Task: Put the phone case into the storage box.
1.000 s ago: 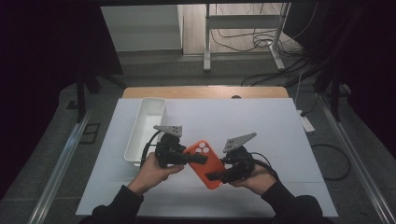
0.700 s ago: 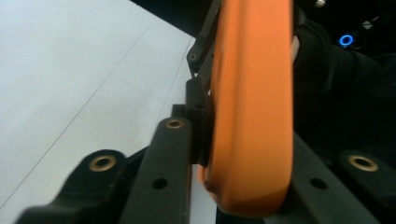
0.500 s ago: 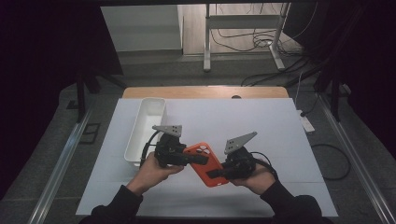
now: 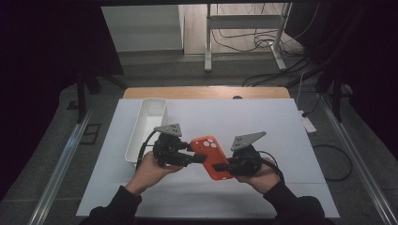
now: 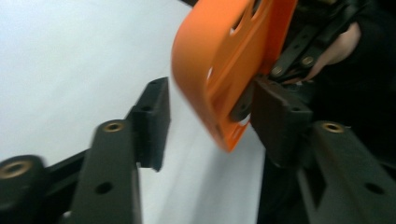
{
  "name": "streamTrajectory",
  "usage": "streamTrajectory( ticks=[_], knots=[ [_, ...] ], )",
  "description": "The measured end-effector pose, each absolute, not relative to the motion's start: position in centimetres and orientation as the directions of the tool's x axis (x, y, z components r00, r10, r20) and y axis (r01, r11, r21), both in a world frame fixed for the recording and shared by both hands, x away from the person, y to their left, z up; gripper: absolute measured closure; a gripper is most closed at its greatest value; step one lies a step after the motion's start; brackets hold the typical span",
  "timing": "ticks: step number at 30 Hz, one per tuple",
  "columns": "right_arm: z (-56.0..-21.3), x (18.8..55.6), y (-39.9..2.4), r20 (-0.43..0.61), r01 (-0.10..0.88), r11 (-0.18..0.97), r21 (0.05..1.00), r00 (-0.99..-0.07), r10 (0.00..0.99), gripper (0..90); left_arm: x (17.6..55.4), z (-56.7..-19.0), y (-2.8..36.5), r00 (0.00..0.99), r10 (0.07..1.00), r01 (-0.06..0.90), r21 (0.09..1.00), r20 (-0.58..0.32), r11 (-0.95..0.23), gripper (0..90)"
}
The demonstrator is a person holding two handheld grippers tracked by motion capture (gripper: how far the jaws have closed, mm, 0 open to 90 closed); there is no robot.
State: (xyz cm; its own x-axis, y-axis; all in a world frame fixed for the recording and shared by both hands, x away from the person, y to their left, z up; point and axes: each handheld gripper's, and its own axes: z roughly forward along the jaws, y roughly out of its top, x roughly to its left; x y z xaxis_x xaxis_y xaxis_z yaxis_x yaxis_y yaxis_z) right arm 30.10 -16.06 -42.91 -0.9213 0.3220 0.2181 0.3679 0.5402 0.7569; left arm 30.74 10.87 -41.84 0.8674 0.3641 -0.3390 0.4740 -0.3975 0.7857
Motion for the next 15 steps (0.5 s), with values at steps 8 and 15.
streamTrajectory(
  ticks=[8,15],
  knots=[
    [-42.98,30.20,-16.48,0.185,0.367,0.540,0.757,-0.914,0.361,85.2,30.69,-41.65,10.97,0.848,0.447,0.476,0.781,-0.286,-0.404,26.5],
    [-43.10,30.33,-16.69,0.164,0.374,0.538,0.755,-0.903,0.397,85.2,30.79,-41.76,11.23,0.825,0.510,0.485,0.770,-0.244,-0.415,12.5]
  ],
)
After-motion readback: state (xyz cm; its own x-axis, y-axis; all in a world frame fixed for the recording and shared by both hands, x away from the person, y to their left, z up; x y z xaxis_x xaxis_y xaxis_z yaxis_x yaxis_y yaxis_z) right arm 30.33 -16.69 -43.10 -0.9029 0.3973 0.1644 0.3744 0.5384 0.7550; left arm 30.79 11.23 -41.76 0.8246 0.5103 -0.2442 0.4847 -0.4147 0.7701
